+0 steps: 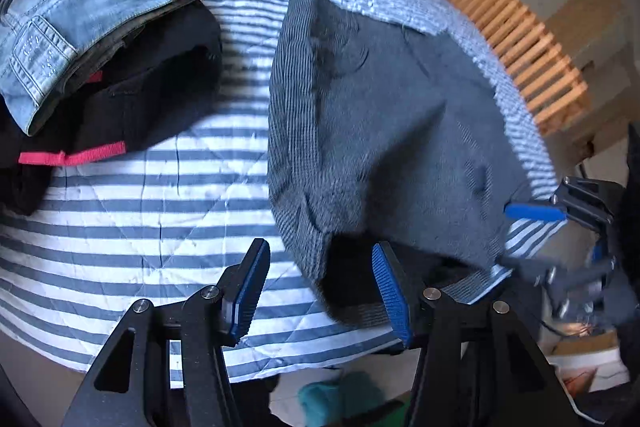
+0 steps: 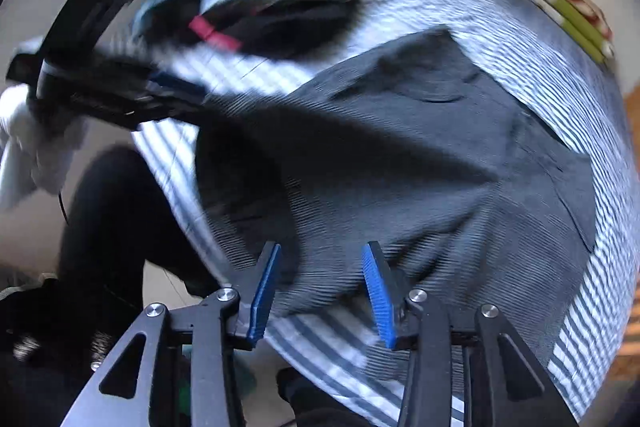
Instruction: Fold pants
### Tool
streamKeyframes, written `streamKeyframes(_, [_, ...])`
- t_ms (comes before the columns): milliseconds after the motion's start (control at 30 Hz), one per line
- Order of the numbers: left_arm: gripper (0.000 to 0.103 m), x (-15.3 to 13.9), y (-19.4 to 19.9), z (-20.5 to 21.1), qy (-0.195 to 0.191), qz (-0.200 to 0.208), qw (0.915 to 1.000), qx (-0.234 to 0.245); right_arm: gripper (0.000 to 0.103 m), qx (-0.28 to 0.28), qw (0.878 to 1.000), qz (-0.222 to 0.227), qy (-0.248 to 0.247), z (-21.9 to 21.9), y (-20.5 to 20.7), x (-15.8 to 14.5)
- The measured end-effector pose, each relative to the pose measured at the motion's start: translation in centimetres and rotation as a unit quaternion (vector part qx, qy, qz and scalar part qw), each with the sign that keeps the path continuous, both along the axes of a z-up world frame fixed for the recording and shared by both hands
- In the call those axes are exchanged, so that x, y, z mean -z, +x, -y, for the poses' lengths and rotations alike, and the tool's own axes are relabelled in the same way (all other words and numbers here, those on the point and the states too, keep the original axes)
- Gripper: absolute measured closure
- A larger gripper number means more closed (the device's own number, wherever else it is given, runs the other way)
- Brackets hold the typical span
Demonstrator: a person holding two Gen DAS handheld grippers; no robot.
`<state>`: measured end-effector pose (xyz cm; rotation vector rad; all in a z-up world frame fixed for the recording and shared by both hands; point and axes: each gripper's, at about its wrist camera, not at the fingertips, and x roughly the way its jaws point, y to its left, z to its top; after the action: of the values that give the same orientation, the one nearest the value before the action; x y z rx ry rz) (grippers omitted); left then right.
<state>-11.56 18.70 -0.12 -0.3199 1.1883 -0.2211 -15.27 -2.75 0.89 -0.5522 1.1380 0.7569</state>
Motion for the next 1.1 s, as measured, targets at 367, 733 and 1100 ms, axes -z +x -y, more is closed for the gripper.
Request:
streamKeyframes(367, [0.076,1.8,0.1,0.2,-0.01,0.003,0.9999,0.0,0.099,0.023,0.992,0.045,-0.117,0.1,0.4,4.6])
streamKeyframes(733, [0.097,0.0,-3.5,2.2,0.028,0.005,0.9979,0.058,0.103,0.189,0.977,-0.05,0.089,11.3,-0.1,-0.2])
streamKeyframes(1100, [0.058,0.1,-2.2,1.2,0.04,0.007,0.9987,0.032,0.079,0.07,0.997,0.001,0.011,3.6,0.0,0.6])
